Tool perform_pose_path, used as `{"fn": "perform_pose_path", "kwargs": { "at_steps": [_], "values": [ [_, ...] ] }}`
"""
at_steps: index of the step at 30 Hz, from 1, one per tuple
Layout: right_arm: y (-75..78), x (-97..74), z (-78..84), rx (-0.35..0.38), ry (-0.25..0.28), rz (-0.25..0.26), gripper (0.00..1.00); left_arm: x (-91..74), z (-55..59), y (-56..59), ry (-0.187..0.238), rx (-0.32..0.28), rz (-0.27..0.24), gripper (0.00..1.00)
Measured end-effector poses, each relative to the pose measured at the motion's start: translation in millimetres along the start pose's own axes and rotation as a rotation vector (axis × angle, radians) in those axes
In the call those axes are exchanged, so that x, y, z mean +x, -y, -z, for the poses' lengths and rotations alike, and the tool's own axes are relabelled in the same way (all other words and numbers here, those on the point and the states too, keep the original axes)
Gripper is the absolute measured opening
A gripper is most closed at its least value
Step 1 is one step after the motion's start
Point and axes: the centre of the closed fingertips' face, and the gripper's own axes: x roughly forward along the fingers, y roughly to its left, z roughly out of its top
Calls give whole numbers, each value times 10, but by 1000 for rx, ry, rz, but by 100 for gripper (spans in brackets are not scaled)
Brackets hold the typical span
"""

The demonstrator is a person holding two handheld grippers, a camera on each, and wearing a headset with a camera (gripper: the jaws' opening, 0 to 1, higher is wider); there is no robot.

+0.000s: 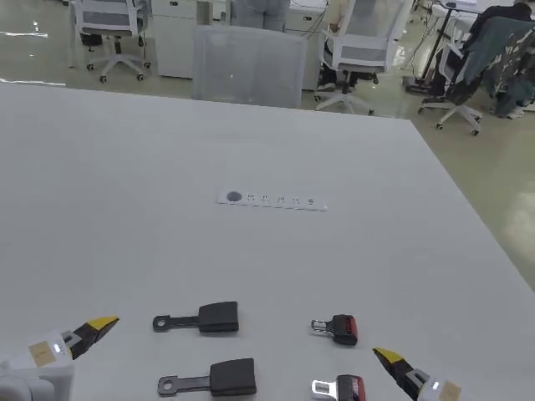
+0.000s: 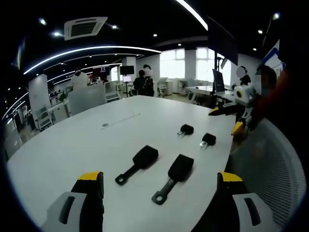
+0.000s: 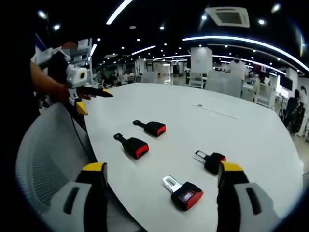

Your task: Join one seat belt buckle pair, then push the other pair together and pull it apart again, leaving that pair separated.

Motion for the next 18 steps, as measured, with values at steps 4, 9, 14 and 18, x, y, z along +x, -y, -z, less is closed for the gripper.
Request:
{"fn": "perform_pose_path", "kwargs": {
  "at_steps": [4,9,14,18],
  "values": [
    [-7,3,3,4,3,1,97,1,23,9,-5,-4,2,100],
    [-14,5,5,6,4,1,97,7,58,18,-12,-7,5,100],
    [-18,-4,9,8,4,1,97,4,59,24,-12,-8,5,100],
    [-12,-11,20,10,3,1,97,2,58,25,-12,-9,5,100]
  ]
}}
